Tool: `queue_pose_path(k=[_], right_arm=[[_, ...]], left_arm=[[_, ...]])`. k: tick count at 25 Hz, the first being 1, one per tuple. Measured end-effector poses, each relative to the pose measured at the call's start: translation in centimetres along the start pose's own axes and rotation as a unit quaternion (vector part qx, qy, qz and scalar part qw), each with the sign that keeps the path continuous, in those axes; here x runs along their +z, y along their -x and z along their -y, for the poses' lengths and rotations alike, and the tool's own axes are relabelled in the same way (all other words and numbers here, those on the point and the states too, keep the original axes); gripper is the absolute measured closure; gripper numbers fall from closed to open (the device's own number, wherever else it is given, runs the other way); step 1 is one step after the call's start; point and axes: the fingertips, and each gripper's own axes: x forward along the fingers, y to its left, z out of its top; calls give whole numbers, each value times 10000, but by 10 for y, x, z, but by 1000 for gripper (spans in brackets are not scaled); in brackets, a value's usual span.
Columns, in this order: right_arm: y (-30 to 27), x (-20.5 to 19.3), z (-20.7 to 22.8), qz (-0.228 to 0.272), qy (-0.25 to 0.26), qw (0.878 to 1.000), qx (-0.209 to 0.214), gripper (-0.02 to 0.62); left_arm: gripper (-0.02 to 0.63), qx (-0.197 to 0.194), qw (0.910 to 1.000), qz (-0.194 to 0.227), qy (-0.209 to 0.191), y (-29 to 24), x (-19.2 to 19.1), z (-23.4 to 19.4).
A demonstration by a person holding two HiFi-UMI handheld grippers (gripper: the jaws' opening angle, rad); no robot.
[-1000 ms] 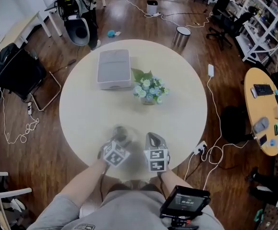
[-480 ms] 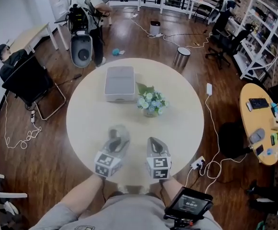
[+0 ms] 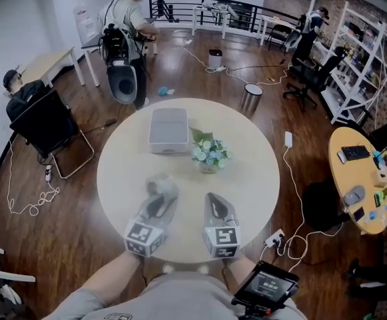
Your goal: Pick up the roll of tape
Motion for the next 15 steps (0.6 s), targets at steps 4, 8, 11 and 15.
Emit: queue_pose_path(k=[4,8,11,15], right_arm=[[0,12,-3,143,67,9999,11,583],[4,17,-3,138,83,9999,0,583],[6,22,-3,209,109,9997,27,583],[7,23,-5,209,104,9997,13,583]], left_arm=[[509,-11,9999,154,1,4,9,1],[509,-10,9998,198,-19,4,13,5],[509,-14,9997,227,-78,3,19,8],[509,-44,9993,332,-154,4,25,10]])
